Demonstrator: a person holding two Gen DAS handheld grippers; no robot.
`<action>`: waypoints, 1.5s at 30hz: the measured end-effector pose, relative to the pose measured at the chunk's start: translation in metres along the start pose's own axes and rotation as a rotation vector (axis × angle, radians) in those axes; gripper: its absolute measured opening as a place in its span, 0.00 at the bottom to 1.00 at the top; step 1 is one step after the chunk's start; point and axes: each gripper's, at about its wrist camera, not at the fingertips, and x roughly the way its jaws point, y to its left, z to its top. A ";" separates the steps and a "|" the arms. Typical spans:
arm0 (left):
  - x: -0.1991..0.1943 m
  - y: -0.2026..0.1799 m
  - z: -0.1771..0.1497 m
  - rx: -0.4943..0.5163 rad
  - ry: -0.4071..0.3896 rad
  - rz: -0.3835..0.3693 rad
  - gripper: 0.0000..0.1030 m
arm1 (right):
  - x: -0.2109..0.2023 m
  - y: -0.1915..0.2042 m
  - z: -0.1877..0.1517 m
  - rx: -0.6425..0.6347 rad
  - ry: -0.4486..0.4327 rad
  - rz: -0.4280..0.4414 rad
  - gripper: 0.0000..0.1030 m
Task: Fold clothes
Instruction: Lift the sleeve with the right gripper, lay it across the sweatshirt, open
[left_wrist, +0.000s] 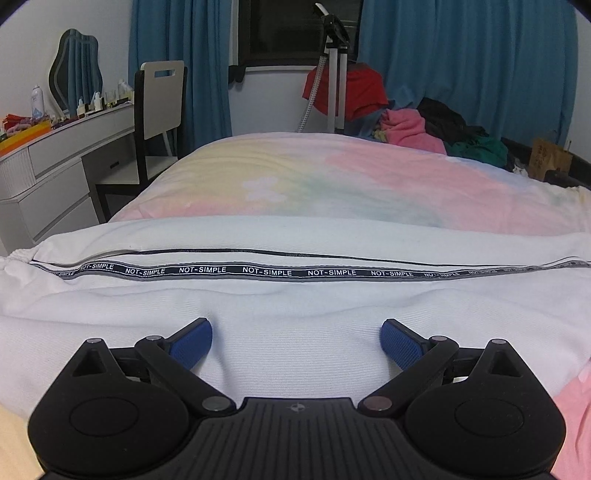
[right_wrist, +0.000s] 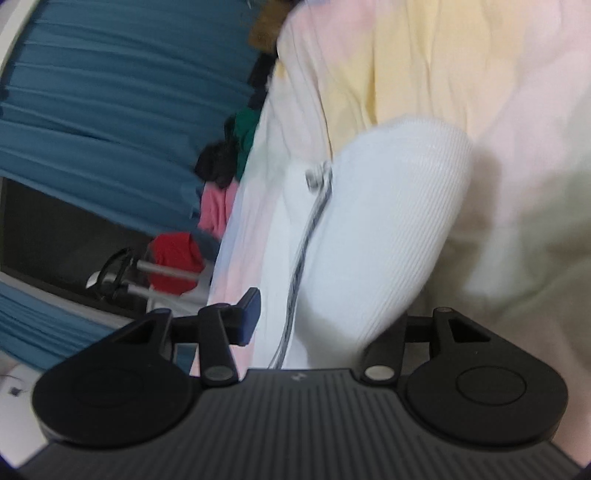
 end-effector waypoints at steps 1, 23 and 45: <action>-0.001 0.000 0.000 -0.001 0.000 -0.002 0.96 | 0.000 -0.002 0.000 0.002 -0.008 -0.016 0.51; -0.002 0.001 -0.003 0.004 0.012 -0.001 0.98 | 0.018 -0.011 0.008 -0.174 0.068 -0.184 0.27; -0.039 0.036 0.020 -0.157 -0.107 -0.042 0.98 | -0.063 0.188 -0.311 -1.646 -0.205 0.191 0.18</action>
